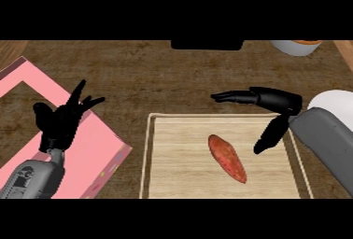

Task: Pick the sweet potato from the tray and place it in the plate

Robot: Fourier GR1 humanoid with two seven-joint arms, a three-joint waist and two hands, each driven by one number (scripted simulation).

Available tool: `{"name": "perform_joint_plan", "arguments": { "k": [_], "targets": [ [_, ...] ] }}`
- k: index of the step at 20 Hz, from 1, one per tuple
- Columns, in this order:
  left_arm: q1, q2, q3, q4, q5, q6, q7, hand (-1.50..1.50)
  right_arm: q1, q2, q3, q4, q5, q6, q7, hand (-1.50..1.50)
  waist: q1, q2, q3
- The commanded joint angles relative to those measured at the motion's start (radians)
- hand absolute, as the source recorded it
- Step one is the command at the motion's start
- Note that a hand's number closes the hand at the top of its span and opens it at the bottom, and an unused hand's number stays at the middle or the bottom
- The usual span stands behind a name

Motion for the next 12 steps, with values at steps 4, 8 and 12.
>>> {"name": "perform_joint_plan", "arguments": {
  "k": [4,8,12],
  "targets": [
    [0.003,0.000,0.014,0.025,-0.014,-0.016,-0.014,0.00,-0.082,-0.017,0.102,0.004,0.109,0.130,-0.098,-1.50,-0.015,-0.003,-0.001],
    [0.025,-0.032,0.000,-0.048,-0.045,0.036,0.029,0.00,-0.069,-0.020,0.129,-0.032,0.215,0.025,-0.091,-1.50,-0.018,-0.007,-0.001],
    [-0.003,-0.021,0.050,0.041,-0.015,-0.025,-0.010,0.00,-0.075,-0.026,0.152,-0.055,0.272,0.023,-0.068,-1.50,-0.026,-0.007,-0.002]
  ]
}}
